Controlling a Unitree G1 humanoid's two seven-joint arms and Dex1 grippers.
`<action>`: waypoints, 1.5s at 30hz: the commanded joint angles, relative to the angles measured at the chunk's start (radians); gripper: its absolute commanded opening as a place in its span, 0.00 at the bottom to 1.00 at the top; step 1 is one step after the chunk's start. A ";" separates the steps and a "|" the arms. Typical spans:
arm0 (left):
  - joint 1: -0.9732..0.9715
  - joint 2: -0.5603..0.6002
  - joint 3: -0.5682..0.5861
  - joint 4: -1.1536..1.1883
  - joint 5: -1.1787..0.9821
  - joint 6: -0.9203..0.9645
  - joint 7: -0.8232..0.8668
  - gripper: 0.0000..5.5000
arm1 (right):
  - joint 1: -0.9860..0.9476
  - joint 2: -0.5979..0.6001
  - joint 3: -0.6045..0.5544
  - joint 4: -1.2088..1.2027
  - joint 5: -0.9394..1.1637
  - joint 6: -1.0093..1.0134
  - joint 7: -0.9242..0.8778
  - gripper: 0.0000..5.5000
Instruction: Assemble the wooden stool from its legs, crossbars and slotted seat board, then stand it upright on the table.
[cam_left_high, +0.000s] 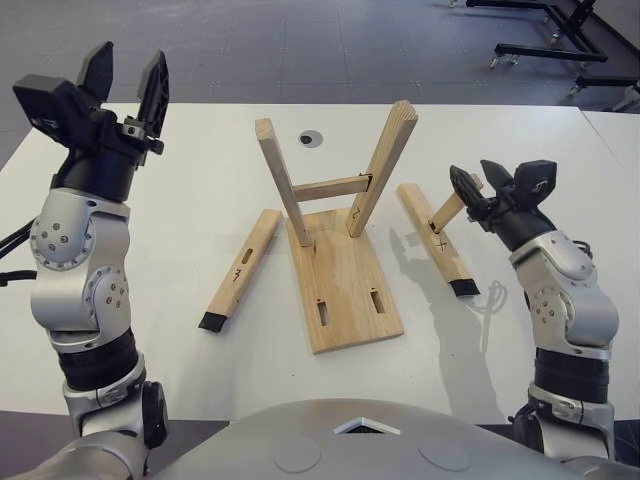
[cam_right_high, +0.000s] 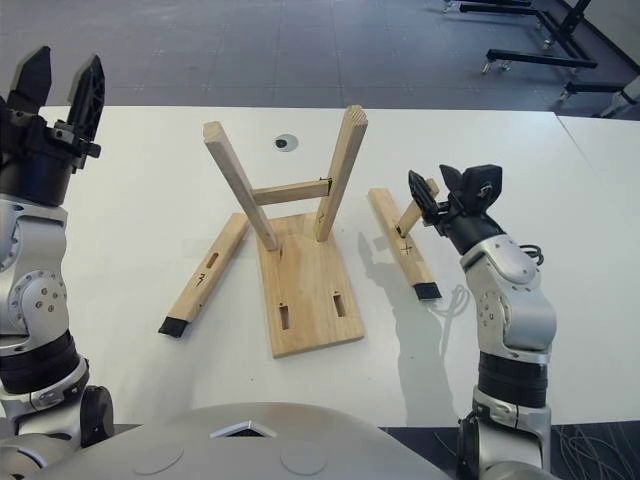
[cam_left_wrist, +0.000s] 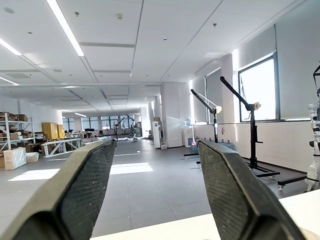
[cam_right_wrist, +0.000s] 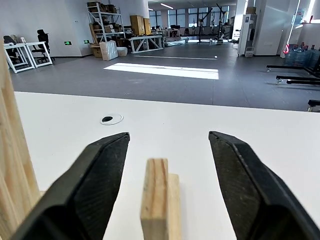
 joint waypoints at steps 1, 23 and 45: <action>0.001 -0.005 0.011 0.003 -0.010 -0.010 0.005 0.54 | -0.054 -0.025 -0.014 -0.025 0.020 0.007 0.011 0.66; 0.017 -0.020 -0.059 0.008 -0.008 -0.028 -0.009 0.54 | -0.046 -0.040 0.055 0.259 -0.060 0.045 -0.044 0.82; 0.046 -0.019 -0.057 0.039 -0.002 -0.051 -0.017 0.54 | -0.298 -0.044 -0.044 0.078 0.097 0.051 -0.041 0.82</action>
